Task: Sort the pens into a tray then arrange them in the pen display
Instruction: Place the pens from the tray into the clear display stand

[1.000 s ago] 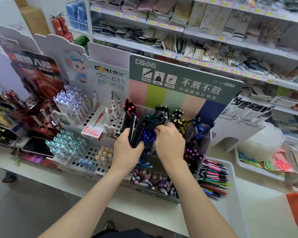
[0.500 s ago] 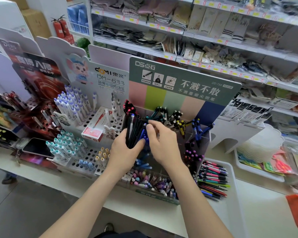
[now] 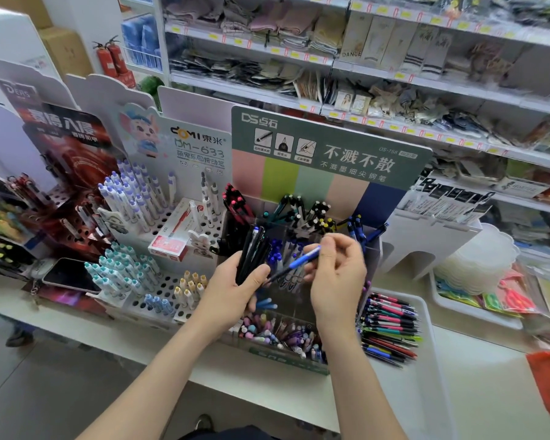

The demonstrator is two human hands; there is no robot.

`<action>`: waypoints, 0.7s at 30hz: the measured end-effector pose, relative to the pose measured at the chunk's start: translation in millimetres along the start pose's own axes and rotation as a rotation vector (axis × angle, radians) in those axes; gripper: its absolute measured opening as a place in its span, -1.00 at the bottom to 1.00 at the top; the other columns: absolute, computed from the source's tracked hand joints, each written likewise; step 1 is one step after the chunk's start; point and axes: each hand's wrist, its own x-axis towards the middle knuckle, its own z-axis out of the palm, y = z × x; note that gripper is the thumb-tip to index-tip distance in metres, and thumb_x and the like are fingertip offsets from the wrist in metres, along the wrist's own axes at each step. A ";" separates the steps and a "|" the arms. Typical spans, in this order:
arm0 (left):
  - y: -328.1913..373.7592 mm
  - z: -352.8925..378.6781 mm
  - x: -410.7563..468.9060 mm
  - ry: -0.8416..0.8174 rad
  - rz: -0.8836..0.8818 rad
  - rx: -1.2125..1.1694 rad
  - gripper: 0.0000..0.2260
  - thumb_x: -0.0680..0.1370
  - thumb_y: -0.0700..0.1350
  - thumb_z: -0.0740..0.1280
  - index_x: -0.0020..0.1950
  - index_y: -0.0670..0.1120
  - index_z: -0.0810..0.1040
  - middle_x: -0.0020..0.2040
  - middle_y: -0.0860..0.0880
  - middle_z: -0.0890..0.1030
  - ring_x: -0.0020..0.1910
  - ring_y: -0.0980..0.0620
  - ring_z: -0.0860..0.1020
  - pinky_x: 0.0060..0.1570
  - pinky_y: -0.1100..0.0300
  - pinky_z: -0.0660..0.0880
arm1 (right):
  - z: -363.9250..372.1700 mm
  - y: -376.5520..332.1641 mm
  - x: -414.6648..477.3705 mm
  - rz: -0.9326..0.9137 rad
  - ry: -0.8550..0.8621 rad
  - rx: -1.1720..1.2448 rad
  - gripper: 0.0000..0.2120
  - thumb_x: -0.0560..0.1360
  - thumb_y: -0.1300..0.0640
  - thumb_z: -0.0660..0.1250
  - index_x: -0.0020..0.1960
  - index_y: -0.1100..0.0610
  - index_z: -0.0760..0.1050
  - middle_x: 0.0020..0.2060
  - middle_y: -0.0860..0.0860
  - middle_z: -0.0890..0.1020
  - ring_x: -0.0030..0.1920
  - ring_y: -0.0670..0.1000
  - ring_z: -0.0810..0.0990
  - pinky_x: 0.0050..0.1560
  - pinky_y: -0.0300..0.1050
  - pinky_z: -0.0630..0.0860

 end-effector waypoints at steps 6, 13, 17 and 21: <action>17.9 21.6 4.0 -0.139 -0.016 -0.018 -0.89 0.69 0.11 0.36 0.02 0.12 0.55 -0.30 0.04 0.54 -0.42 0.02 0.39 -0.39 0.18 0.36 | -42.6 -16.4 21.5 -0.648 0.372 -0.240 -0.92 0.77 0.14 0.19 0.24 0.13 0.40 -0.08 0.07 0.69 -0.19 0.03 0.70 -0.19 0.01 0.65; 36.5 54.1 0.9 -0.238 -0.114 -0.233 -0.81 0.74 -0.08 0.28 0.04 -0.18 0.45 -0.19 -0.10 0.59 -0.44 0.00 0.37 -0.46 0.18 0.25 | -78.6 10.5 71.3 -0.636 0.333 -0.625 -0.86 0.74 0.16 0.28 0.17 0.21 0.55 -0.05 0.10 0.68 -0.13 0.13 0.66 -0.09 -0.09 0.54; 38.8 60.8 -3.7 -0.224 -0.154 -0.266 -0.88 0.73 -0.16 0.22 0.06 -0.19 0.45 -0.12 -0.15 0.60 -0.42 -0.01 0.37 -0.43 0.12 0.23 | -86.2 21.7 76.0 -0.522 0.202 -0.790 -0.78 0.66 0.17 0.40 0.26 0.18 0.70 0.09 0.13 0.64 0.05 0.10 0.62 0.13 0.04 0.60; 37.8 66.0 -7.0 -0.203 -0.153 -0.262 -0.88 0.72 -0.20 0.20 0.07 -0.23 0.47 -0.23 -0.13 0.57 -0.46 0.00 0.36 -0.46 0.12 0.24 | -73.2 2.0 38.3 -0.514 0.268 -0.637 -0.80 0.66 0.18 0.39 0.26 0.13 0.68 0.03 0.00 0.62 -0.08 -0.10 0.54 0.06 -0.40 0.44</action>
